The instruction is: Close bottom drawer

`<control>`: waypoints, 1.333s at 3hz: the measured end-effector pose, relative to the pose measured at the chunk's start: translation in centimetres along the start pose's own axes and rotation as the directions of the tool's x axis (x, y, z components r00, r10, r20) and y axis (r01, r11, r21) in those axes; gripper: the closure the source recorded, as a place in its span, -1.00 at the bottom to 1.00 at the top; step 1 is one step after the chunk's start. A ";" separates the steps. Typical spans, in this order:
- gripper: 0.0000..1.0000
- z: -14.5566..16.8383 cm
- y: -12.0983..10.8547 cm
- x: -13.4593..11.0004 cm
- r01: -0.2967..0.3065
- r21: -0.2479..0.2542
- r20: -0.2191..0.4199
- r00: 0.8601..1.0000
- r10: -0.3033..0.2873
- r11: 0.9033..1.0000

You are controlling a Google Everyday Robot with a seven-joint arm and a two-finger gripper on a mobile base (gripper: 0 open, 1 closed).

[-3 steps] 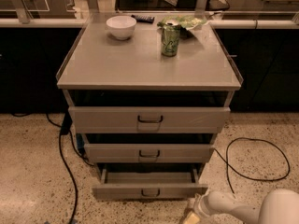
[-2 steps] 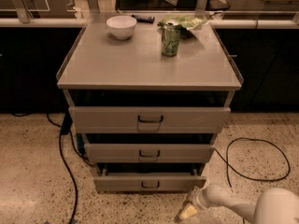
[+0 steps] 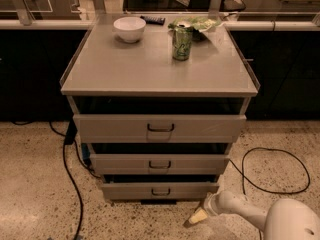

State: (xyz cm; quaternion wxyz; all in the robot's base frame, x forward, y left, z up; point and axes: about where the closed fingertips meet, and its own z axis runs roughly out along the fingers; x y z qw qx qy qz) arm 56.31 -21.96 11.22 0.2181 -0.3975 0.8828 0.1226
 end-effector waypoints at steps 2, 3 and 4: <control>-1.00 0.3 -0.6 -0.6 -0.019 0.009 0.009 1.000 0.019 1.000; -1.00 0.4 -1.1 -1.0 -0.035 0.015 0.014 0.999 0.035 0.999; -1.00 0.4 -1.1 -1.0 -0.035 0.015 0.014 0.999 0.035 0.999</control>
Offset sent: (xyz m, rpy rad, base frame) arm 0.0661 0.0039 0.0046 0.0287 -0.0263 -0.1152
